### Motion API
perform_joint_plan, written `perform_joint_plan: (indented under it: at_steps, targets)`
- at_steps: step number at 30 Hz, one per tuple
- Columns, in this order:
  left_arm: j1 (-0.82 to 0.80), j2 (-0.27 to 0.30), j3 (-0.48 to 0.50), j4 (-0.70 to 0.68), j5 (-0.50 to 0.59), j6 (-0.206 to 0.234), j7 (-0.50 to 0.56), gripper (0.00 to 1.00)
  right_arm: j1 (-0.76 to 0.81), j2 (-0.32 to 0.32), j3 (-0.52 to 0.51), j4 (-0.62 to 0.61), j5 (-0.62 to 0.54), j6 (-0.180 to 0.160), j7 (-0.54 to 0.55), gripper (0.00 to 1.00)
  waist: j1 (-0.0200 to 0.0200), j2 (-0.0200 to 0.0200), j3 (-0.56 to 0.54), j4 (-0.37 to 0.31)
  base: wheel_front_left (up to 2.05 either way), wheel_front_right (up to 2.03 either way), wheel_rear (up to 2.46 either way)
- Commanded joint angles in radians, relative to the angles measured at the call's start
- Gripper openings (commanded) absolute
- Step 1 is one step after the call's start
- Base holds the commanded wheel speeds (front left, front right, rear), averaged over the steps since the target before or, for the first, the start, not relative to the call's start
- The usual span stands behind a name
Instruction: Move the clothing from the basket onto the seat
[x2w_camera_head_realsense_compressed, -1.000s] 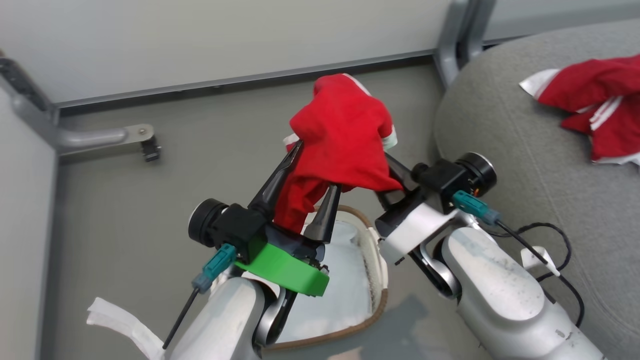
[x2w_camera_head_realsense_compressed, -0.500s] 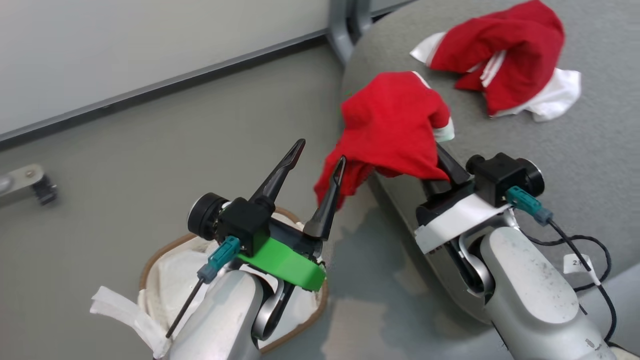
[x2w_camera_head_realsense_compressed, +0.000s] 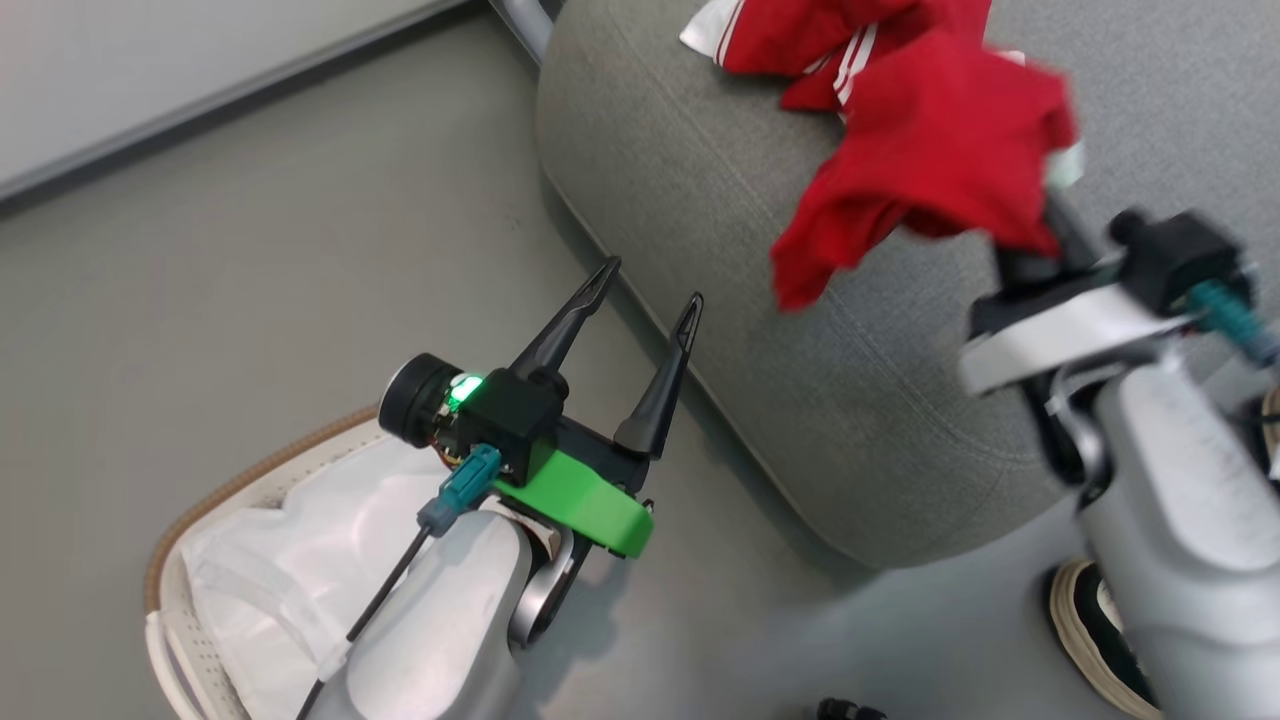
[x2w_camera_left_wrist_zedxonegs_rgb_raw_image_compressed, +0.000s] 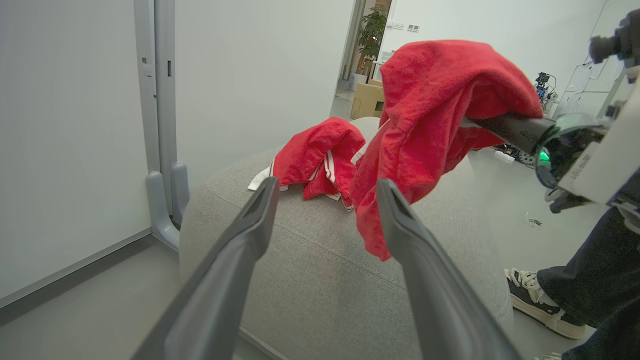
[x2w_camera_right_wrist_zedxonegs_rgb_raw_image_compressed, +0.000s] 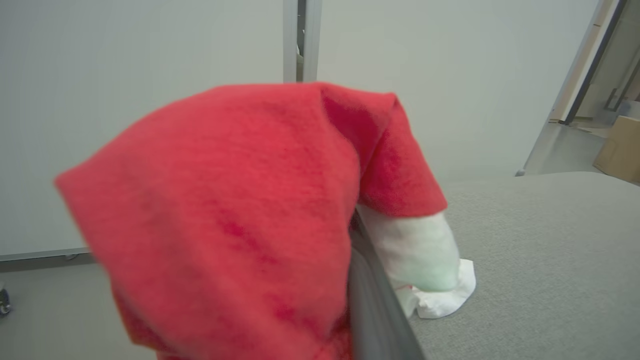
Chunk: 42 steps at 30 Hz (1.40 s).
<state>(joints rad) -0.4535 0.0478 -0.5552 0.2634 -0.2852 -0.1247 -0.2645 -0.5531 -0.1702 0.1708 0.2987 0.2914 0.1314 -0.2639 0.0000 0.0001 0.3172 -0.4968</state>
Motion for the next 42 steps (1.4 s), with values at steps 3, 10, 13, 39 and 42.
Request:
perform_joint_plan:
  at_steps: [3, 10, 13, 39, 42]
  targets:
    - [-0.047, 0.018, -0.010, 0.014, 0.025, -0.005, 0.000, 1.00, -0.089, -0.052, -0.070, 0.030, -0.011, -0.001, -0.001, 0.00, 0.0000, -0.0001, 0.127, -0.004, 0.00, 0.00, 0.00]
    - [-0.122, 0.029, -0.044, 0.036, 0.039, -0.006, 0.000, 1.00, -0.294, -0.166, -0.245, 0.154, -0.014, -0.001, -0.001, 0.00, 0.0000, -0.0001, 0.257, 0.063, 0.00, 0.00, 0.00]
    - [-0.154, 0.034, -0.053, 0.042, 0.049, -0.006, 0.000, 1.00, -0.381, -0.194, -0.305, 0.224, -0.015, -0.001, -0.001, 0.00, 0.0000, -0.0001, 0.313, 0.093, 0.00, 0.00, 0.00]
    - [-0.214, 0.014, -0.025, 0.034, 0.069, 0.000, 0.000, 1.00, -0.439, -0.215, -0.403, 0.578, -0.040, -0.001, 0.000, 1.00, 0.0000, -0.0001, 0.461, 0.242, 0.00, 0.00, 0.00]
    - [-0.200, 0.014, -0.013, 0.033, 0.063, -0.001, 0.000, 1.00, -0.404, -0.212, -0.413, 0.523, -0.047, -0.001, 0.000, 1.00, 0.0000, -0.0001, 0.432, 0.245, 0.00, 0.00, 0.00]
